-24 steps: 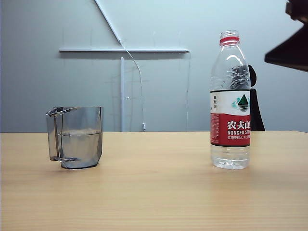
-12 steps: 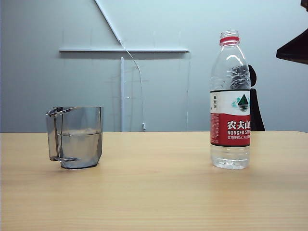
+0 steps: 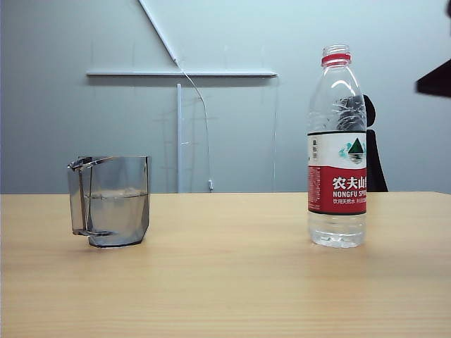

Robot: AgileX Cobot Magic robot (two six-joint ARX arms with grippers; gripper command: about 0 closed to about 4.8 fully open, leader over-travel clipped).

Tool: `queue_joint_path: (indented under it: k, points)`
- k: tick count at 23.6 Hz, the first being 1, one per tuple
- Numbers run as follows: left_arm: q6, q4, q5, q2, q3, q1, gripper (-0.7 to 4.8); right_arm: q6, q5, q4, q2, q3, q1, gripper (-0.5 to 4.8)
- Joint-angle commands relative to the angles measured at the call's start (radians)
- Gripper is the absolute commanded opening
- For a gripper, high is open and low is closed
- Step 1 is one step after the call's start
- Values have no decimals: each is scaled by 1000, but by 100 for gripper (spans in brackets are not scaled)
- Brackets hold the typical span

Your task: Pick up the mineral water bottle on the table and pour water into the mug until it's half full.

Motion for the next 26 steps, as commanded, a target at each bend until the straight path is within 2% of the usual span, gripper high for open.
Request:
queue_joint_path:
  k: [1,2,4,6,8,10,13,17,26]
  points:
    - [-3,13,4,2,3,-3,-2,-14,-60,-132,-111,5,-126,-1]
    - [-3,13,4,2,3,-3,-2,-14,-88,-156,-139,5,-162,-1]
    - [-3,13,5,2,3,-2,-2,-14,-236,-210,-240,-6,-322,-1]
    - [-3,13,4,2,3,-2,-2,-14,-337,-234,-294,-17,-451,-1]
    - [-3,13,4,2,3,-2,-2,-13,-380,-243,-298,-17,-531,-1]
    - [-3,13,4,2,3,-2,-2,-14,-373,-259,-298,-17,-595,-1]
    - [-3,13,4,2,3,-2,-2,-16,-357,-266,-298,-17,-639,-1]
    - [-3,13,4,2,3,-2,-2,-16,-260,-262,-298,-17,-637,-1]
    - [-3,13,4,2,3,-2,-2,-16,-266,-263,-298,-17,-665,-1]
